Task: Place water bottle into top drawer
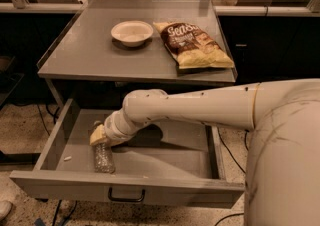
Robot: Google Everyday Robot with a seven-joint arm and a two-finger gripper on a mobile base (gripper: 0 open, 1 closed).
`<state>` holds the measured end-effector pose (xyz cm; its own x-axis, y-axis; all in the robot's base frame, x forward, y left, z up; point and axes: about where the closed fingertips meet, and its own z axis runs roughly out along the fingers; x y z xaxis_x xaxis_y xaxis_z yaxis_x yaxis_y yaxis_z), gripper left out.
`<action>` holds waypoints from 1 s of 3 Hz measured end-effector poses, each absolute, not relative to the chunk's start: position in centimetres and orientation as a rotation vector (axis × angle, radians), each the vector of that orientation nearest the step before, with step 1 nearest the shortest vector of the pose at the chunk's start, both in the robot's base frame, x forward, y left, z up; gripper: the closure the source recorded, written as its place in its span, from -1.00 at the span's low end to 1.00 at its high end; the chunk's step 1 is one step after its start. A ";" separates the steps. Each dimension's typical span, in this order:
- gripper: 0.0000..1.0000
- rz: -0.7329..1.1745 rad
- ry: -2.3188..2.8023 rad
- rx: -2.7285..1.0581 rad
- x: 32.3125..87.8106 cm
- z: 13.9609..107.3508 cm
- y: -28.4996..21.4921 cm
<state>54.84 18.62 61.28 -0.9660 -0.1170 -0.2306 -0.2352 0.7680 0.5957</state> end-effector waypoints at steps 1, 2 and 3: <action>0.17 0.973 2.782 -0.280 54.8 61.3 18.6; -0.30 0.973 2.782 -0.280 54.8 61.3 18.6; -0.74 0.973 2.782 -0.280 54.8 61.3 18.6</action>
Offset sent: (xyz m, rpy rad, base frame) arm 0.0000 0.0000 0.0000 0.0000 0.0000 0.0000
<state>54.84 18.62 61.27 -0.9660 -0.1171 -0.2306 -0.2353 0.7680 0.5957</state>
